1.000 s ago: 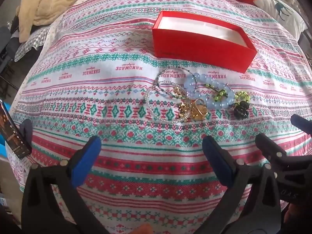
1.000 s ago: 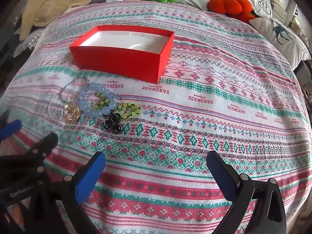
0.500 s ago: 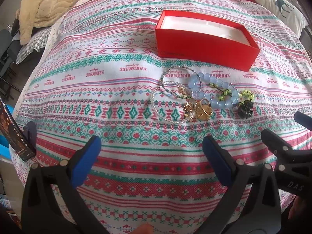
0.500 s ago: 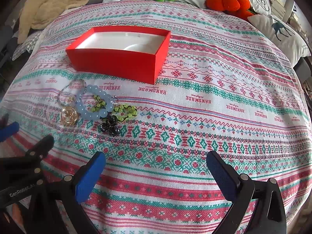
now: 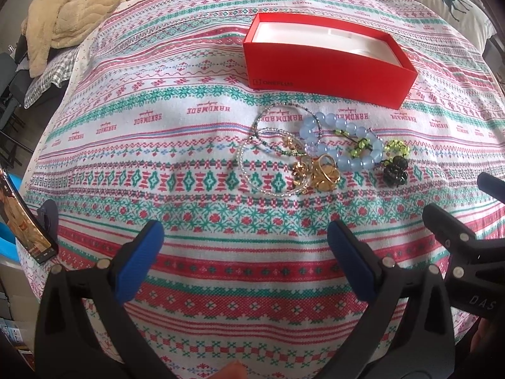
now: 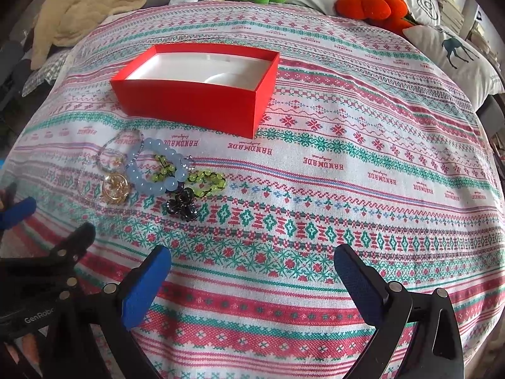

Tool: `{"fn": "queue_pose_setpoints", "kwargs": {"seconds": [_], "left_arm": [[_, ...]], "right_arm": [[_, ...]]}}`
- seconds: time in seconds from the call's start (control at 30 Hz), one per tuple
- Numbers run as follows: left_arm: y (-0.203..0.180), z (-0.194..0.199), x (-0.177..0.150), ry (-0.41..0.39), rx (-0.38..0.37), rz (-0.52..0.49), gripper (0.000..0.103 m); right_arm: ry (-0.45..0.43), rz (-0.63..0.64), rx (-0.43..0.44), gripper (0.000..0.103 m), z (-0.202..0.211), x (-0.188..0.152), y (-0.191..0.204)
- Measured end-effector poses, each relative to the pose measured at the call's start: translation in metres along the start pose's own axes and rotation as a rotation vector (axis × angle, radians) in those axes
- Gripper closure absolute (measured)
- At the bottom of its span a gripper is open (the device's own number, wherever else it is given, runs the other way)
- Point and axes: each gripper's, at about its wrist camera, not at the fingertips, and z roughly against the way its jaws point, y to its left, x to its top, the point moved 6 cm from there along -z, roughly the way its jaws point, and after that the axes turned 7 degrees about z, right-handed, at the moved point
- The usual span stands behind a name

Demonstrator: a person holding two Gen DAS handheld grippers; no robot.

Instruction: Organize jewelry

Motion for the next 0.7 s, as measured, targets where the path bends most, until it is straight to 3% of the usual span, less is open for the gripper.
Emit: {"fn": "queue_pose_setpoints", "kwargs": {"seconds": [0.7], "left_arm": [[-0.0038, 0.0042, 0.0022, 0.005, 0.000, -0.007, 0.000]], "right_arm": [[-0.013, 0.003, -0.003, 0.000, 0.0043, 0.0041, -0.0022]]}}
